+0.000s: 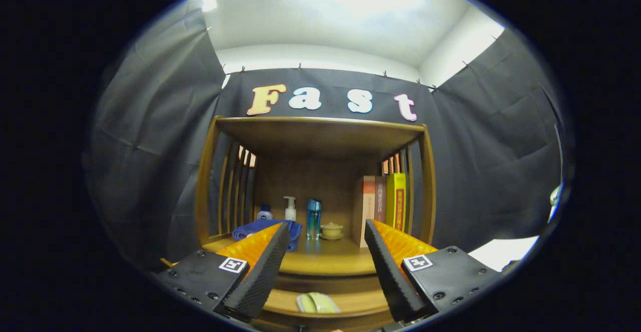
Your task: Pull open the drawer, take out the items inside it, and place them on the countertop above the cabinet.
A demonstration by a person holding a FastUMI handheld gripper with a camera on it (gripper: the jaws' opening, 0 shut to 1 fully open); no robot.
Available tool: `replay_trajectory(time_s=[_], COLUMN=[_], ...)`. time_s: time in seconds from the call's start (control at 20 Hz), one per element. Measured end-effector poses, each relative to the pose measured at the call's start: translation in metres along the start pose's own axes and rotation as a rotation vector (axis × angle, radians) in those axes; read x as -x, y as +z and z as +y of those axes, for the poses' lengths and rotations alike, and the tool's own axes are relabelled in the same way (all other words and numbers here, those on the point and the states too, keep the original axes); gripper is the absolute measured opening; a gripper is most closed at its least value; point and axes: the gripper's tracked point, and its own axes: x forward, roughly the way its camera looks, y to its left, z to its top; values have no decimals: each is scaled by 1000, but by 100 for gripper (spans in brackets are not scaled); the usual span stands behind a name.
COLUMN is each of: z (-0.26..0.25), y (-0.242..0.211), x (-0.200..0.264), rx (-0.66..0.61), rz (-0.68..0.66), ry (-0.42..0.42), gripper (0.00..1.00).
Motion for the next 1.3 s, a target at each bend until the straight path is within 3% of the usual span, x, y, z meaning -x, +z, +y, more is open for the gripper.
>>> replay_trajectory(time_s=[0.15,0.3,0.6,0.9,1.3], z=[11,22,43,32,25], y=[-14,-69,-180,-277,-311], x=[-60,-85,-69,-43,-29], rx=[53,146,198,104,42], rz=[99,263,562,885,1021], ry=[75,128,213,181,167], gripper=[98,98,99,99,96])
